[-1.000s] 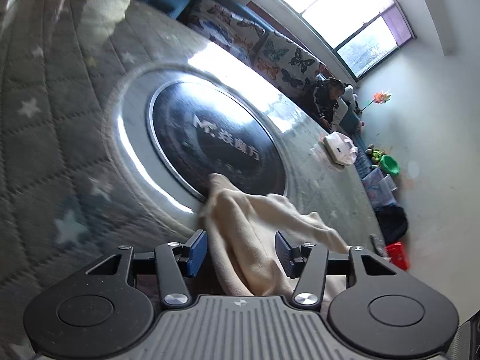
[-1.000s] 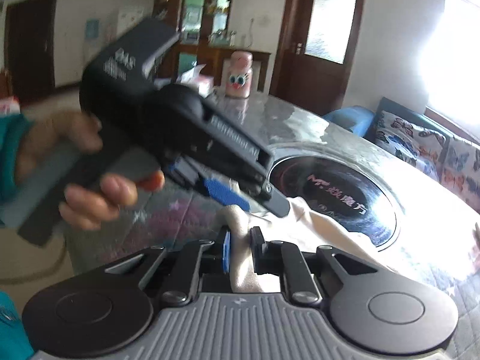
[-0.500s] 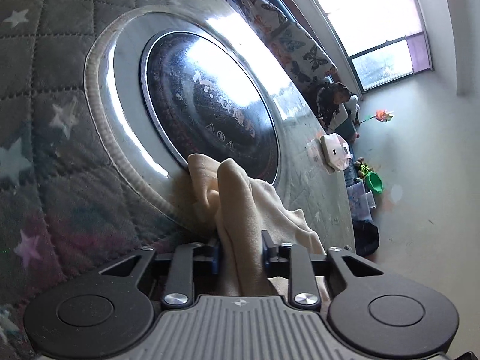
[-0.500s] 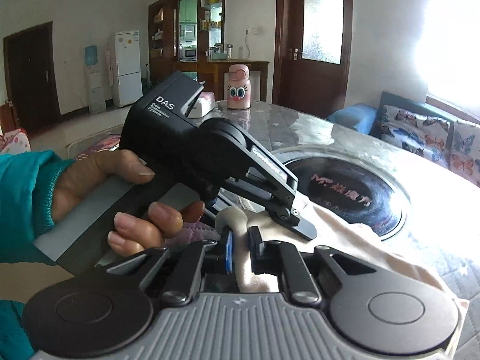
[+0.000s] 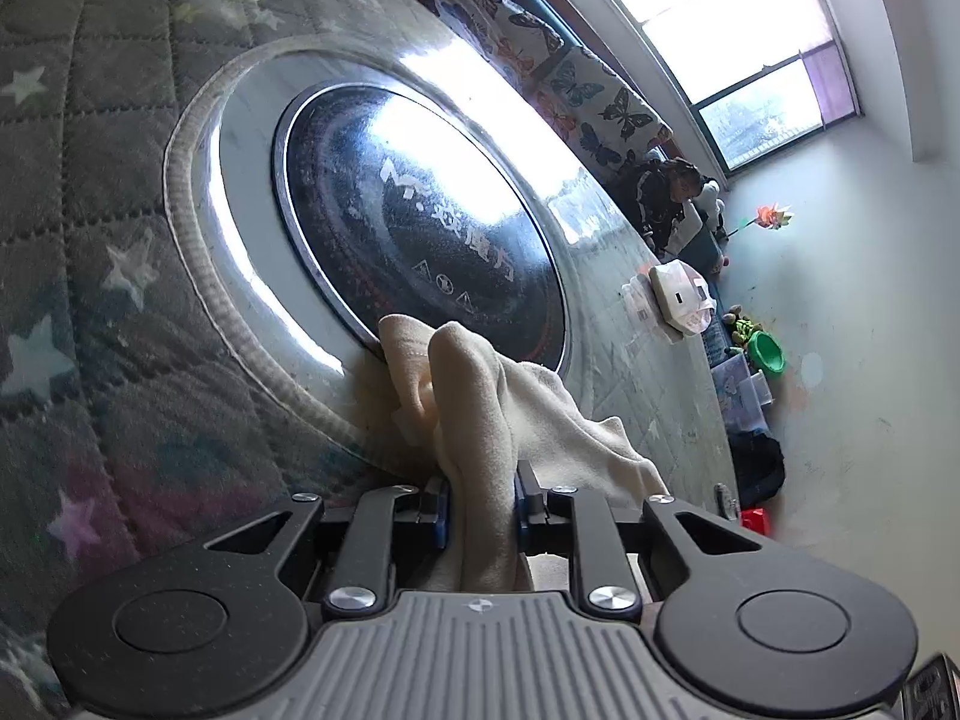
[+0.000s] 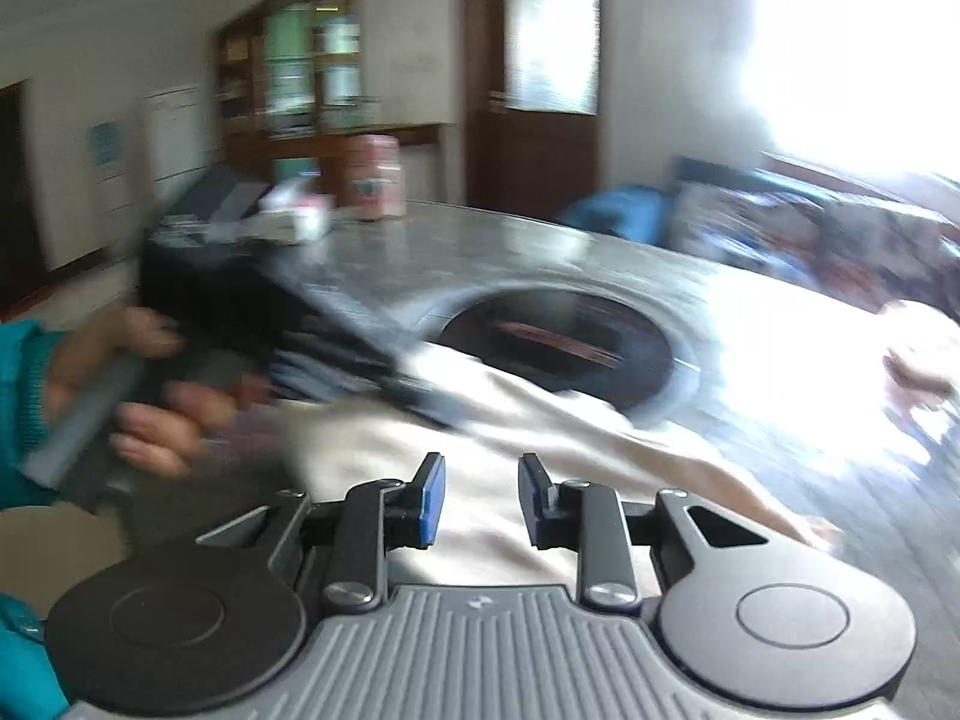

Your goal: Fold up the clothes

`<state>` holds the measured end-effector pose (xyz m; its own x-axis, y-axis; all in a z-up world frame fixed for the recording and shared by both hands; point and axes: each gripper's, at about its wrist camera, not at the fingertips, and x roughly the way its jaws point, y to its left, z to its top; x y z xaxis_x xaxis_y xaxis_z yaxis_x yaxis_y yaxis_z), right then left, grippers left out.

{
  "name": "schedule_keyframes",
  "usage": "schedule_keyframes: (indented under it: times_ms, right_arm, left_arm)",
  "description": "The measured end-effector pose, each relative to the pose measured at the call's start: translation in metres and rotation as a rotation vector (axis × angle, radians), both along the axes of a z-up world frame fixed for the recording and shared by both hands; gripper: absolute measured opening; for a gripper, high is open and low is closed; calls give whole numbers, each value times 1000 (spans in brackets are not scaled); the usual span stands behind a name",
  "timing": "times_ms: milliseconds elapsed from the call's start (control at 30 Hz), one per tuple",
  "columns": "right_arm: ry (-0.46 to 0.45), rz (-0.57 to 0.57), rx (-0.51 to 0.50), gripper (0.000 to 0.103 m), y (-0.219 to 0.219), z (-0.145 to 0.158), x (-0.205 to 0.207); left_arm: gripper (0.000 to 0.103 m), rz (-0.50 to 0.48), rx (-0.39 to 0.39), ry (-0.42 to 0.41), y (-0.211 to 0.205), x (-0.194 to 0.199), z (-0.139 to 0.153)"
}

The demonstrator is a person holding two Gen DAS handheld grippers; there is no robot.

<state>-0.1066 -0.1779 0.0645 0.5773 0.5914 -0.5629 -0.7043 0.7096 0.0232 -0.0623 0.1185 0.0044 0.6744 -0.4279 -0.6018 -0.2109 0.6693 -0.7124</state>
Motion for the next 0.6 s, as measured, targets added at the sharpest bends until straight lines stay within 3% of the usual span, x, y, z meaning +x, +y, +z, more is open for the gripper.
schedule_keyframes:
  times_ms: [267,467,533,567,600]
  right_arm:
    - [108,-340,62,39,-78,-25,61]
    - [207,-400,150,41,-98,-52,83]
    - [203,-392,156,35,-95,-56,85]
    - [203,-382,155,19,-92,-54,85]
    - [202,-373,156,13,-90,-53,84]
  left_arm:
    - [21,-16,56,-9,-4,2,5]
    - [21,-33,100,-9,-10,7,7]
    - [21,-39,116,-12,-11,8,9]
    - [21,-42,123,-15,-12,9,11]
    - [21,-45,131,-19,-13,10,12]
